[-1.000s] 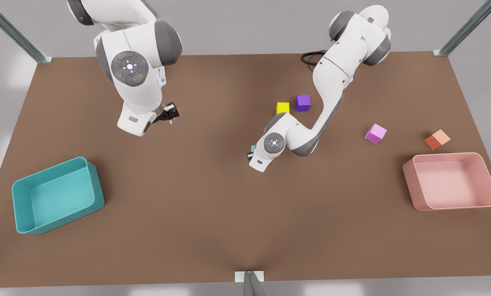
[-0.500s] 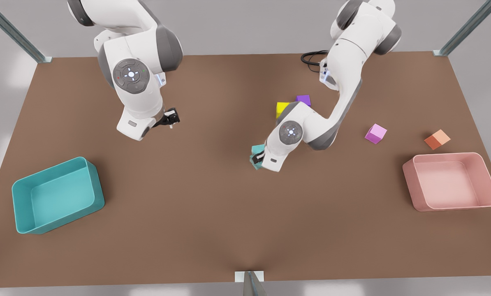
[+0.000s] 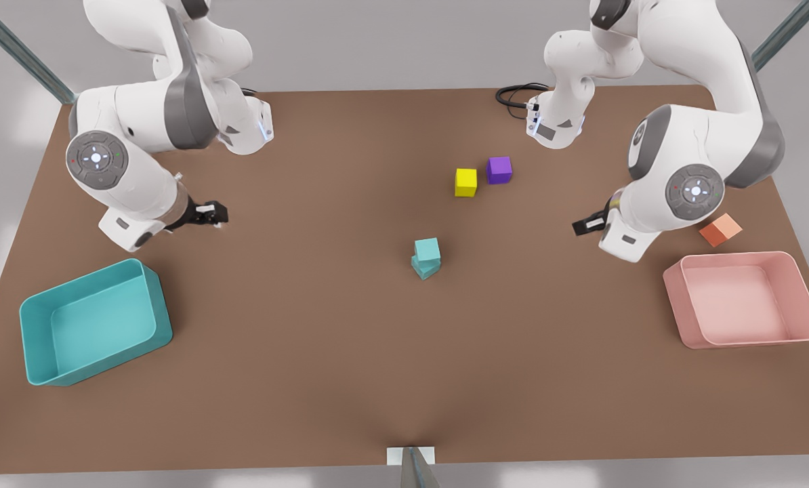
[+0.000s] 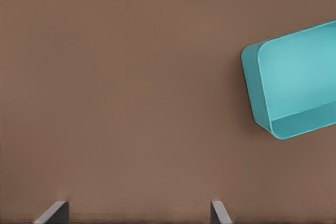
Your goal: Stack the two blue cubes on top of each other
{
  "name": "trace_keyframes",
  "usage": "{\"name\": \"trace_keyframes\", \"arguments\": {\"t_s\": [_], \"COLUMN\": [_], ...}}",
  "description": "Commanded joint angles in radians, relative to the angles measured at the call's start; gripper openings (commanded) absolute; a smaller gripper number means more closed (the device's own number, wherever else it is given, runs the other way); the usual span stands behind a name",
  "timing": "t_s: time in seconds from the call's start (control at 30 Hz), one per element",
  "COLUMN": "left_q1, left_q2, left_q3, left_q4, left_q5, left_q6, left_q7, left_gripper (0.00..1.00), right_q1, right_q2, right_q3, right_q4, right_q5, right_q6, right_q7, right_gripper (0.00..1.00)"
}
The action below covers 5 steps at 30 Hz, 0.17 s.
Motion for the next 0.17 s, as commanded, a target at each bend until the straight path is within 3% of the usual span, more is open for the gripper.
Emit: {"name": "trace_keyframes", "arguments": {"t_s": [0.0, 0.13], "left_q1": [0.0, 0.0], "left_q2": [0.0, 0.007], "left_q3": [0.0, 0.0], "left_q4": [0.001, 0.001], "left_q5": [-0.001, -0.001], "left_q6": [-0.08, -0.082], "left_q7": [0.488, 0.487], "left_gripper": [1.0, 1.0], "right_q1": [0.002, 0.008], "right_q2": [-0.072, -0.105], "right_q3": [0.002, 0.005], "right_q4": [-0.105, -0.152], "right_q5": [0.006, -0.002], "right_q6": [0.085, 0.127], "right_q7": [-0.029, -0.015], "right_gripper": [1.0, 1.0]}}
